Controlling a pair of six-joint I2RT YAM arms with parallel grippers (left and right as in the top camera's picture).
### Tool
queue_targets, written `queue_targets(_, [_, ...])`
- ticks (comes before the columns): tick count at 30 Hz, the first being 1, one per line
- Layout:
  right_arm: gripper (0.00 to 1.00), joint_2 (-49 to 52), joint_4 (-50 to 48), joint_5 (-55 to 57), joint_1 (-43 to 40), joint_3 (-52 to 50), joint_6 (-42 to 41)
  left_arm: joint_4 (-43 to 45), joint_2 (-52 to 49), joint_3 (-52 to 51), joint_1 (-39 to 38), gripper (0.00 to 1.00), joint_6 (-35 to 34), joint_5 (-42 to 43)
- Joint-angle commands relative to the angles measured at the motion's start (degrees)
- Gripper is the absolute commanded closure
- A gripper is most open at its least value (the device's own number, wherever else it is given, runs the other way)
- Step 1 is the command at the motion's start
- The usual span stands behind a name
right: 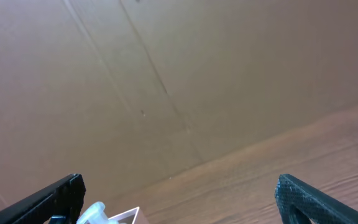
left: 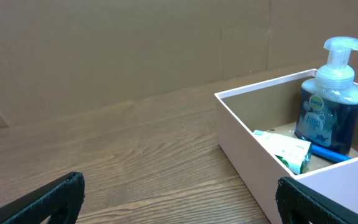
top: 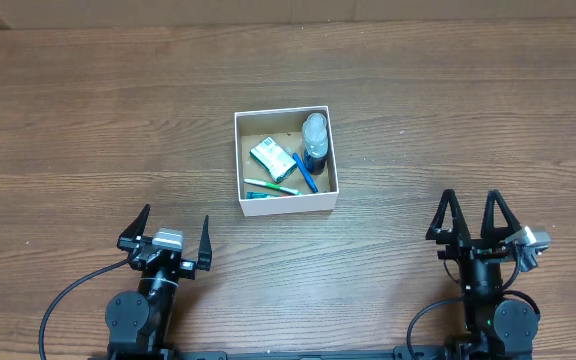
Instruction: Pack container
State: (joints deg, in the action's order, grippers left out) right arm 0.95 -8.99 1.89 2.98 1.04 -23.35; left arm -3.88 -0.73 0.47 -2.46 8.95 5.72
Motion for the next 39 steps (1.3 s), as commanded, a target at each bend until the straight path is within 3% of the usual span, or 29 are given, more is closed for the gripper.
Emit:
queue_targets(1, [0.00, -0.79, -0.02, -0.09, -0.33, -0.59, 4.72, -0.15, 0.52, -0.20, 0.57, 0.00, -1.05, -0.37])
queue_targets(7, [0.00, -0.79, 5.03, -1.36, -0.33, -0.59, 10.38, -0.15, 0.52, -0.20, 0.57, 0.00, -1.03, -0.39])
queue_targets(18, [0.00, -0.79, 9.79, -16.79, -0.33, -0.59, 32.41, -0.15, 0.52, -0.20, 0.57, 0.00, -1.03, -0.37])
queue_targets(27, [0.00, -0.79, 12.37, -16.06, -0.35, -0.59, 32.33, -0.15, 0.52, -0.20, 0.57, 0.00, -1.05, -0.37])
queue_targets(31, [0.00, -0.79, 13.07, -9.92, -0.50, -0.59, 25.00, -0.15, 0.52, -0.20, 0.57, 0.00, -1.05, -0.37])
queue_targets(39, [0.00, -0.79, 13.25, -9.60, -0.48, -0.59, 24.57, -0.15, 0.52, -0.20, 0.57, 0.00, -1.05, -0.37])
